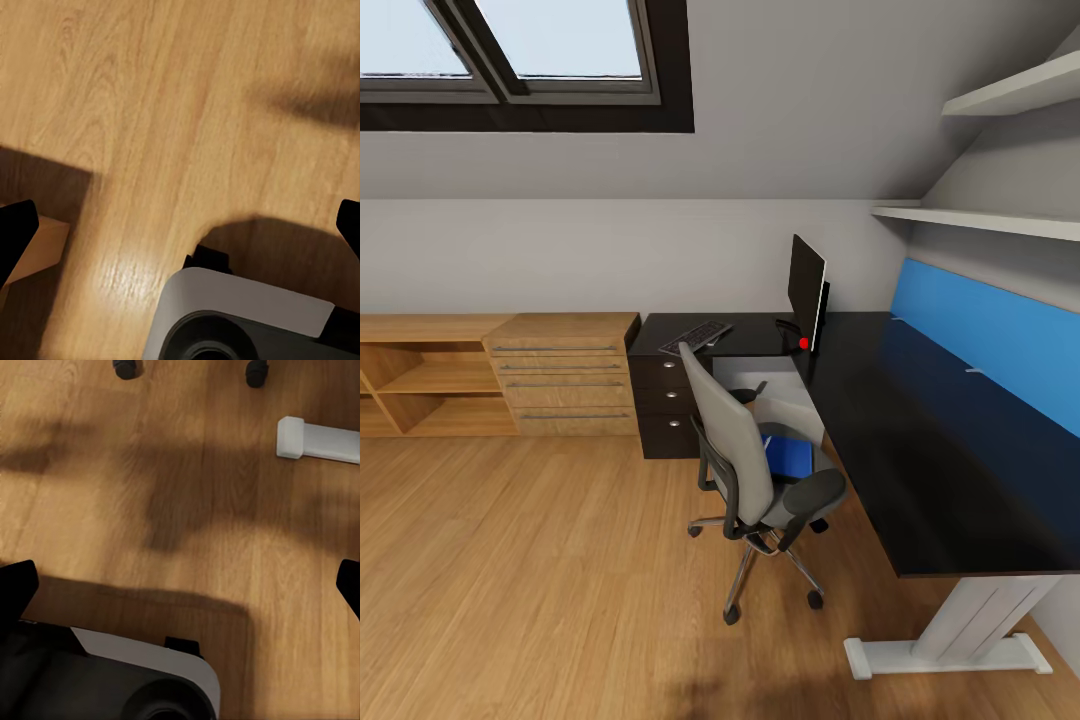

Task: In the bedroom, organize the workspace by keeping the computer under the desk, ensuring the monitor is on the desk, placing the keyboard on the desk next to the monitor, placing the mouse on the desk next to the keyboard, moving the folder from the swivel chair onto the desk next to the mouse, stacking the notebook on top of the folder with the pen on top of the notebook, and positioning the swivel chair next to the desk.

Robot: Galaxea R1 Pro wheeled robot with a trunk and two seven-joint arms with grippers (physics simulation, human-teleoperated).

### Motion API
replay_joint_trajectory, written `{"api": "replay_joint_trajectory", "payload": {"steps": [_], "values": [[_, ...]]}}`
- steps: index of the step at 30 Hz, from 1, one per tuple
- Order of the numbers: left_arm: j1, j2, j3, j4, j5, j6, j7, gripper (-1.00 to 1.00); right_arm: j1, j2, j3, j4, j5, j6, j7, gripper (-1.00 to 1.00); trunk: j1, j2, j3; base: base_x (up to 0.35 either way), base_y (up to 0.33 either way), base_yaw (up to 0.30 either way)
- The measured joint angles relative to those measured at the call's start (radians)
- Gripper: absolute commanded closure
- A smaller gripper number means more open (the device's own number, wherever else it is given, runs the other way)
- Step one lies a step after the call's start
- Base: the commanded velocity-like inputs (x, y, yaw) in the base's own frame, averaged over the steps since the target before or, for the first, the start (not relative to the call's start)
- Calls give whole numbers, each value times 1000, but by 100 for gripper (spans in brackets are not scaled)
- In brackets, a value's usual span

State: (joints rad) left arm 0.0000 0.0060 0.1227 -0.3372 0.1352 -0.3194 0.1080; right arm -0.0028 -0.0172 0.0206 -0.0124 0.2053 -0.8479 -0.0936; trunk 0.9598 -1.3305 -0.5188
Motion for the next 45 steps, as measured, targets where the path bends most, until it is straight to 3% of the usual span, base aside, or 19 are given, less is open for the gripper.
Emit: {"api": "replay_joint_trajectory", "payload": {"steps": [45], "values": [[0,20,-4,36,0,0,-8,-100,0,-1,0,2,0,0,-1,-100,0,0,0,0,0,0]]}}
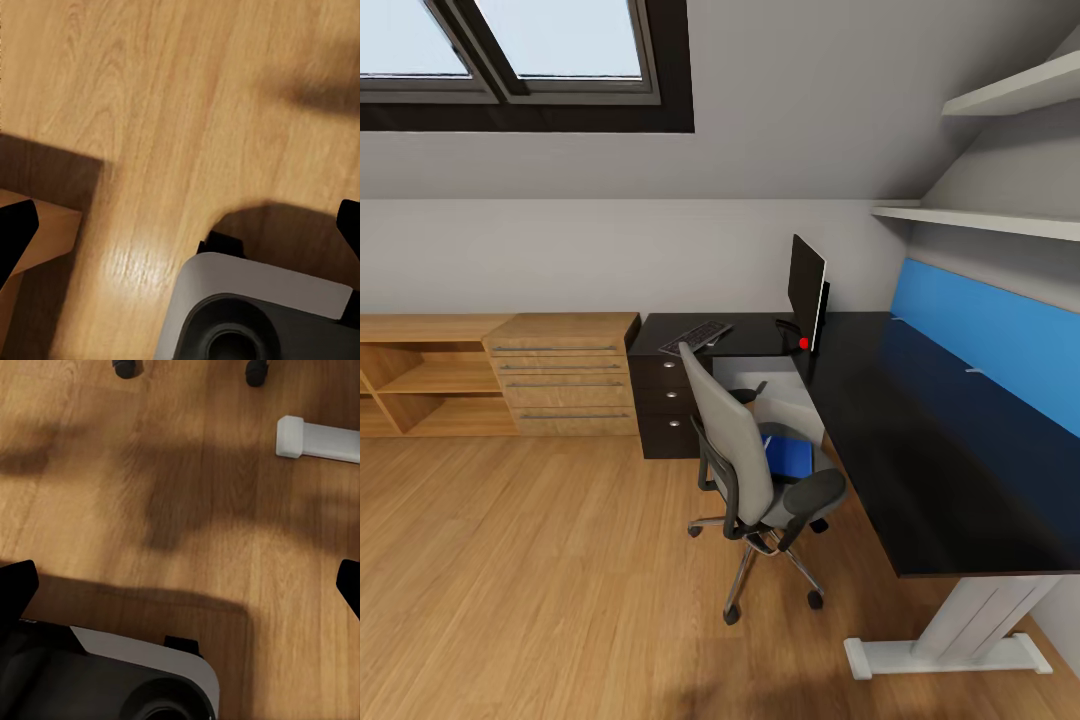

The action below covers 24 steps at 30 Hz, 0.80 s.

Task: In the bedroom, organize the workspace by keeping the computer under the desk, ensuring the monitor is on the desk, placing the keyboard on the desk next to the monitor, placing the mouse on the desk next to the keyboard, moving the folder from the swivel chair onto the desk next to the mouse, stacking the notebook on top of the folder with the pen on top of the notebook, and positioning the swivel chair next to the desk.

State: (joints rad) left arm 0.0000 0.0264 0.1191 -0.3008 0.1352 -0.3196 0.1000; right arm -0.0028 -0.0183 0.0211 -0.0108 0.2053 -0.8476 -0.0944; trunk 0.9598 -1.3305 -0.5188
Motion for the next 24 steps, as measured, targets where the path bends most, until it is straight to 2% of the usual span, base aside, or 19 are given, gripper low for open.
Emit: {"api": "replay_joint_trajectory", "payload": {"steps": [24], "values": [[0,-1,0,1,-2,0,-1,-100,0,0,0,0,0,0,0,-100,0,0,0,0,0,0]]}}
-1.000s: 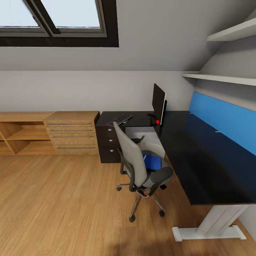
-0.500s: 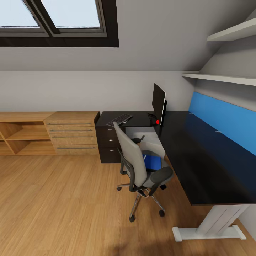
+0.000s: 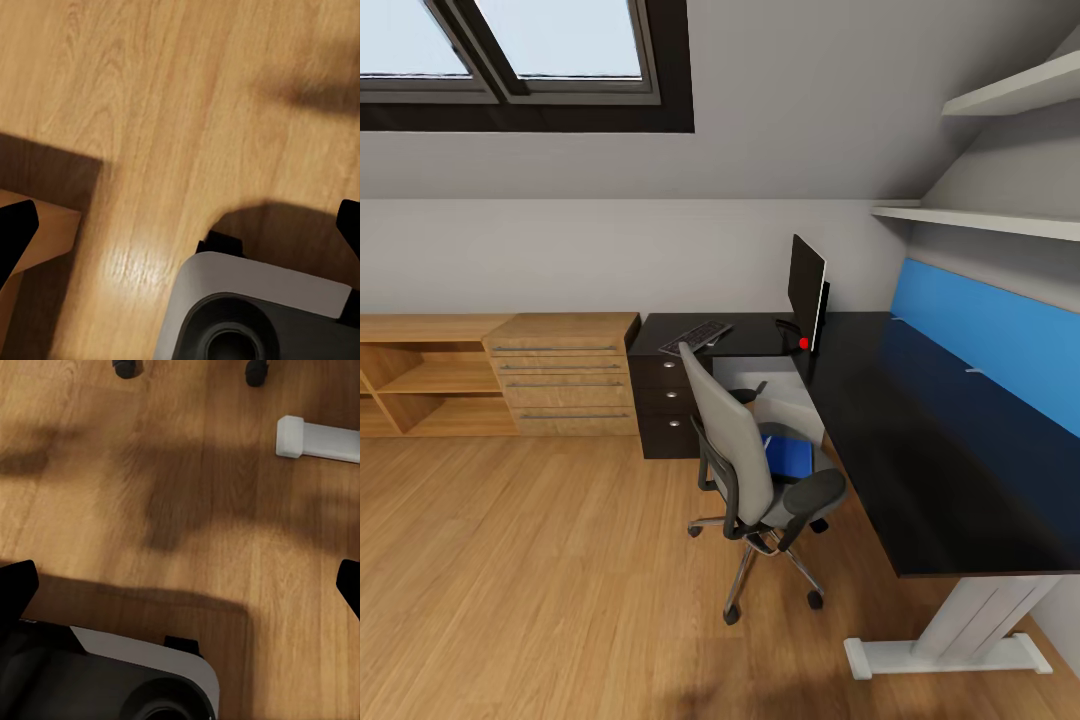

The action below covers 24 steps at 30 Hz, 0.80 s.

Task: In the bedroom, organize the workspace by keeping the computer under the desk, ensuring the monitor is on the desk, placing the keyboard on the desk next to the monitor, placing the mouse on the desk next to the keyboard, moving the folder from the swivel chair onto the desk next to the mouse, stacking the notebook on top of the folder with the pen on top of the notebook, and positioning the swivel chair next to the desk.

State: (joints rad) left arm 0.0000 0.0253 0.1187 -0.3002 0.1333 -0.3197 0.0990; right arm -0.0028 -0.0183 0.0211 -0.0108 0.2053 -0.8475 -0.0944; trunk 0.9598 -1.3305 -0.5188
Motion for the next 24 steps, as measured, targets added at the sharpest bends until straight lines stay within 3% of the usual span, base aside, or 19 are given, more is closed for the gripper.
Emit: {"api": "replay_joint_trajectory", "payload": {"steps": [24], "values": [[0,-5,-4,0,-4,-1,6,-100,0,0,0,0,0,0,0,-100,0,0,0,0,0,0]]}}
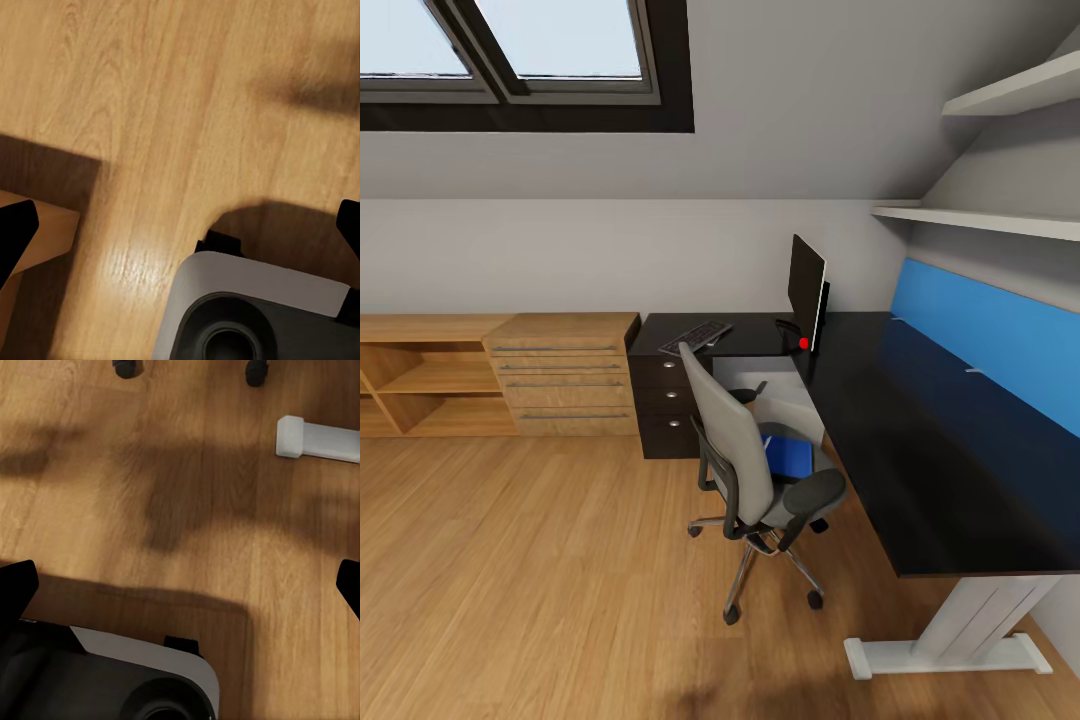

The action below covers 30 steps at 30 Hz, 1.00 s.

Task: In the bedroom, organize the workspace by keeping the computer under the desk, ensuring the monitor is on the desk, placing the keyboard on the desk next to the monitor, placing the mouse on the desk next to the keyboard, moving the folder from the swivel chair onto the desk next to the mouse, stacking the notebook on top of the folder with the pen on top of the notebook, and positioning the swivel chair next to the desk.

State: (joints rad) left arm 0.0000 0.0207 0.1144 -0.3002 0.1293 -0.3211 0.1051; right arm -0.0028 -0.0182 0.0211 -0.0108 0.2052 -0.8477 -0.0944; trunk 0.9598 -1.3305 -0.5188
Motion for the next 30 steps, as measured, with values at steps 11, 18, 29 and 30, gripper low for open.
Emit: {"api": "replay_joint_trajectory", "payload": {"steps": [11,18,29,30], "values": [[0,-1,-3,0,-1,0,0,-100,0,0,0,0,0,0,0,-100,0,0,0,0,0,0],[0,0,-3,0,0,0,0,-100,0,0,0,0,0,0,0,-100,0,0,0,0,0,0],[0,1,-1,3,2,1,0,-100,0,0,0,0,0,0,0,-100,0,0,0,0,0,0],[0,2,0,3,3,0,0,-100,0,0,0,0,0,0,0,-100,0,0,0,0,0,0]]}}
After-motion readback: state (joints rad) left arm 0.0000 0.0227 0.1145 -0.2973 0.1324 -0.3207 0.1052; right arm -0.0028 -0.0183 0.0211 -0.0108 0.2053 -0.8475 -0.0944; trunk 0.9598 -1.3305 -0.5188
